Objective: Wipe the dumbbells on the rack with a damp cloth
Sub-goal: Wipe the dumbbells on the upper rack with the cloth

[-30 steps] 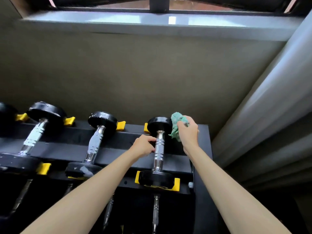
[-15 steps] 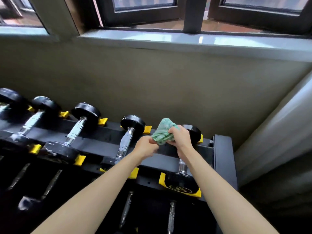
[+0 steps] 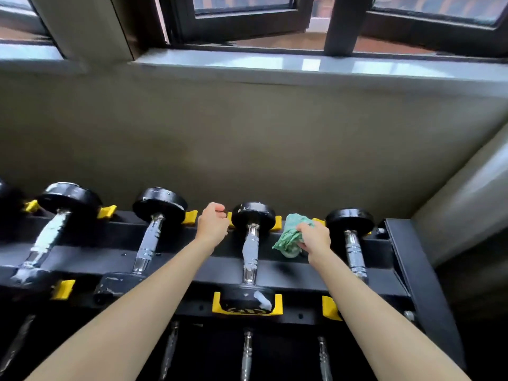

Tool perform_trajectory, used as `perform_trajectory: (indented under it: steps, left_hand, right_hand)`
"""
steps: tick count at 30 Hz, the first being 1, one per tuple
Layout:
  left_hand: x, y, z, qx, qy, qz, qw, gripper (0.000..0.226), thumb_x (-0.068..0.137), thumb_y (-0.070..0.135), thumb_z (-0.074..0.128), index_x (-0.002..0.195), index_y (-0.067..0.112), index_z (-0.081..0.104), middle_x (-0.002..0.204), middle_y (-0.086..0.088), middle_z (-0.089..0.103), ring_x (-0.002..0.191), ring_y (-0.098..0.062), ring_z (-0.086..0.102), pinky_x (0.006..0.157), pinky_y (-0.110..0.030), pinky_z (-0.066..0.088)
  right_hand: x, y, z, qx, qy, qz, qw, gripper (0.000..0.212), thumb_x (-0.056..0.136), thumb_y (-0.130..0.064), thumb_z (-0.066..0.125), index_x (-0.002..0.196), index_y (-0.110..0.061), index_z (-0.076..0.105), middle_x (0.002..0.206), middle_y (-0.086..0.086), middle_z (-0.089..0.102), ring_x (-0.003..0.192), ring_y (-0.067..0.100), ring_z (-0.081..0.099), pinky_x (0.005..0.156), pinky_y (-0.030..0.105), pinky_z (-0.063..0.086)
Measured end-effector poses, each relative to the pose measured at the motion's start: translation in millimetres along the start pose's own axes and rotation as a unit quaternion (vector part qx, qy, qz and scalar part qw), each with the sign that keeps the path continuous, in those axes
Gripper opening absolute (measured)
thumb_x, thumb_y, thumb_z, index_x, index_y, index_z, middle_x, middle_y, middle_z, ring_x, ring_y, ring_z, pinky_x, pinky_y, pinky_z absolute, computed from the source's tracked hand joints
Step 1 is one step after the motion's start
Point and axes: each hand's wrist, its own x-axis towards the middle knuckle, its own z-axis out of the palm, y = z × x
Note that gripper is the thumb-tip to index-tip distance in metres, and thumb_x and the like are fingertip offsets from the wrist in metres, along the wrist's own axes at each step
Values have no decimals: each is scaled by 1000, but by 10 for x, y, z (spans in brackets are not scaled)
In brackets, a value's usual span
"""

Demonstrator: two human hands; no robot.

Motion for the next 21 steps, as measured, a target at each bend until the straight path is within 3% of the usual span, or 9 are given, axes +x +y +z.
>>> perform_trajectory:
  steps: [2,5,9,14,17,21]
  left_hand:
    - [222,-93,-37,59,-59,15,996,50,84,-6,52,131,9,46,122,-9,53,107,-26,54,90,-39,51]
    - [385,-135,-16,145,-124,60,980,65,81,0,62,140,14,40,138,-7,47,123,-25,47,101,-36,43]
    - [540,-148,0,159,-155,85,971,56,80,4,65,133,16,51,128,-8,57,116,-26,54,98,-34,45]
    - [675,-122,-56,157,-181,107,965,48,77,5,71,123,13,60,114,-9,66,108,-26,59,95,-39,49]
    - [717,-152,-43,137,-184,105,968,49,75,4,73,122,10,61,113,-10,66,108,-27,60,94,-41,50]
    - [714,-219,-37,108,-173,102,974,50,76,4,73,124,9,60,115,-10,66,109,-26,61,96,-40,49]
  right_hand:
    - [56,34,131,-20,41,-9,999,13,83,-8,56,96,-7,57,105,15,58,86,25,54,88,44,53]
    - [101,59,211,-57,66,-35,996,17,83,-13,59,98,-4,61,104,14,61,88,25,55,85,41,52]
    - [128,46,316,-127,48,-67,989,3,83,-15,58,82,-12,58,90,7,59,86,24,53,67,27,40]
    - [224,22,475,-149,51,-61,986,23,85,-10,59,63,-11,51,67,4,51,74,20,44,48,22,31]
    - [248,-17,551,-176,60,-55,981,38,86,-7,57,53,-15,40,58,-1,41,72,20,40,46,23,27]
    - [182,-24,613,-142,56,-67,986,32,83,0,49,56,-16,44,58,0,43,60,17,38,45,22,30]
